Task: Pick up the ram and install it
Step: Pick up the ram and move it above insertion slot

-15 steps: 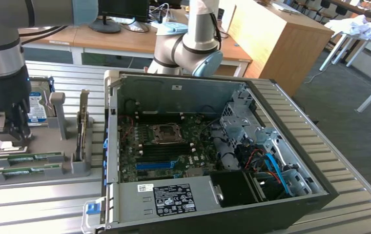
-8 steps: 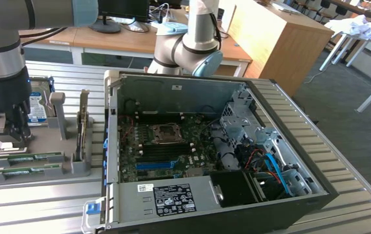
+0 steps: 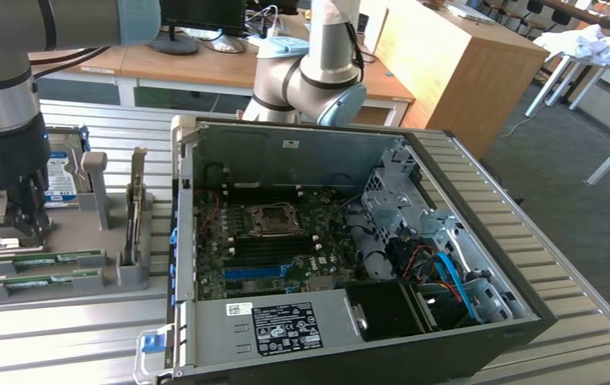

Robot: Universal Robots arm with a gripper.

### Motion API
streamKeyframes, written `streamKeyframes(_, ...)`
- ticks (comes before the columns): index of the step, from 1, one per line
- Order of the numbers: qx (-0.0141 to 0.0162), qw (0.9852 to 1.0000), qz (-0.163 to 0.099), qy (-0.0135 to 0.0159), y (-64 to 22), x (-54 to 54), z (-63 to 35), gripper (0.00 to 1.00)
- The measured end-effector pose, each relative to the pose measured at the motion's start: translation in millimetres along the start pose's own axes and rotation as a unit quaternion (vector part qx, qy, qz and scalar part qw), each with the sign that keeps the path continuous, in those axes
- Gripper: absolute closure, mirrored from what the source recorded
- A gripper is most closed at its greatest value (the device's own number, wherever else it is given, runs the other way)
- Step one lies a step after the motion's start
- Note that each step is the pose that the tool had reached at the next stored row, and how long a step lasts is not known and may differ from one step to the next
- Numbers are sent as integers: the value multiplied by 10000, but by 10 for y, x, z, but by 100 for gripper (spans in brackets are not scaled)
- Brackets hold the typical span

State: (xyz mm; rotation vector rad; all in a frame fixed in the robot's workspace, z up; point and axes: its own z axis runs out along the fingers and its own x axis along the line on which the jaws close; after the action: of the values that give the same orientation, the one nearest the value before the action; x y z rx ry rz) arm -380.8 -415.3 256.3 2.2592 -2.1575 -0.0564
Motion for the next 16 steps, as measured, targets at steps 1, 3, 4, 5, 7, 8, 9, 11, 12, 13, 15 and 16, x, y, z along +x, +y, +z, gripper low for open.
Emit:
streamKeyframes(1,0,10000,0,0,1,22,0,63)
streamKeyframes(3,0,10000,0,0,3,49,-1,63)
streamKeyframes(4,0,10000,0,0,3,63,-1,63)
streamKeyframes(5,0,10000,0,0,4,78,-1,63)
streamKeyframes(7,0,10000,0,0,6,106,-1,63)
streamKeyframes(8,0,10000,0,0,7,119,-1,63)
streamKeyframes(9,0,10000,0,0,7,132,-1,63)
streamKeyframes(11,0,10000,0,0,9,158,-2,63)
streamKeyframes(12,0,10000,0,0,10,173,-2,63)
streamKeyframes(13,0,10000,0,0,12,187,-2,63)
streamKeyframes(15,0,10000,0,0,14,219,-3,63)
streamKeyframes(16,0,10000,0,-1,15,232,-2,63)
